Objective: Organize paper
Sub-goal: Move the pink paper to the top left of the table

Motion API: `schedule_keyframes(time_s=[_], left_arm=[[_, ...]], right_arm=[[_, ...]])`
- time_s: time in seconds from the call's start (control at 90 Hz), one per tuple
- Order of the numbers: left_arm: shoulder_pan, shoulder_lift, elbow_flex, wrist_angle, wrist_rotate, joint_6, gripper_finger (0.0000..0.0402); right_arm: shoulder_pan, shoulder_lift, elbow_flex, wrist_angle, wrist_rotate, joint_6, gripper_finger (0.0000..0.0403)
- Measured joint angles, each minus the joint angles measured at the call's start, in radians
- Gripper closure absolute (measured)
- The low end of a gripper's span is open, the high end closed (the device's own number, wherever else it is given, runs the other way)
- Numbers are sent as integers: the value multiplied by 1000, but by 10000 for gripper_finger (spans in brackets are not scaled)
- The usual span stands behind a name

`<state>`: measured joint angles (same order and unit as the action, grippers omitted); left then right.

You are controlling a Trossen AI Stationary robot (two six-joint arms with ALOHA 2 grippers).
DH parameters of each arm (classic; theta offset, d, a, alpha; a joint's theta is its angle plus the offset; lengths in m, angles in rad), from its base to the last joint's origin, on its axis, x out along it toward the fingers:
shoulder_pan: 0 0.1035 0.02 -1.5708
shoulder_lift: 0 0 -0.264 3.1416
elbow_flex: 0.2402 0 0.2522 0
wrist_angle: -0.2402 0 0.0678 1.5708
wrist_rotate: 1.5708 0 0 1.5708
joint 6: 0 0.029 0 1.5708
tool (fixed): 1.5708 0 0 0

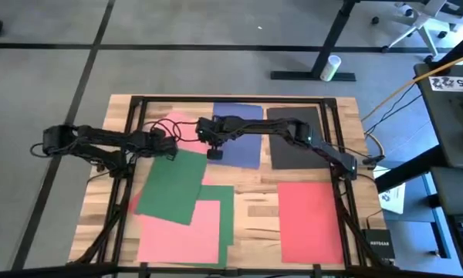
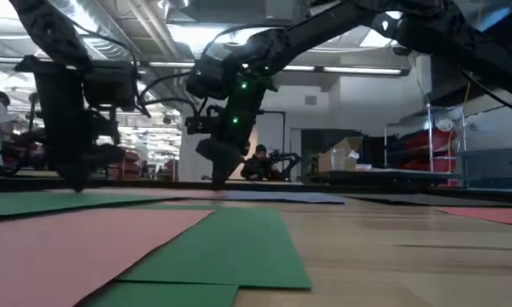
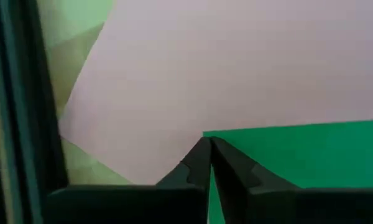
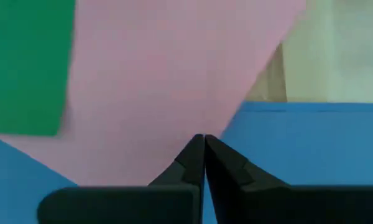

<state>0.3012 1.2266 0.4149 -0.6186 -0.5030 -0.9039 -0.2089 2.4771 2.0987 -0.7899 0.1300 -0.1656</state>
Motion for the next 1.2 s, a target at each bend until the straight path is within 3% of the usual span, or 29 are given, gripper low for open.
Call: schedule_keyframes(time_s=[0.156,0.367,0.511,0.733,0.989,1.2], left_arm=[[7,0,21,0,18,33,401],[-105,-59,102,-6,123,79,401],[-224,-124,163,-62,133,69,401],[-468,-180,183,-83,271,-9,401],[-741,-139,180,-73,254,-152,401],[-872,-59,161,17,237,-204,401]], right_arm=[[4,0,0,4,-52,10,403],[6,0,1,38,-58,5,403],[5,-1,1,38,-90,3,403],[9,2,1,52,-213,0,403],[26,6,1,169,-204,3,403],[26,7,1,191,-176,5,403]])
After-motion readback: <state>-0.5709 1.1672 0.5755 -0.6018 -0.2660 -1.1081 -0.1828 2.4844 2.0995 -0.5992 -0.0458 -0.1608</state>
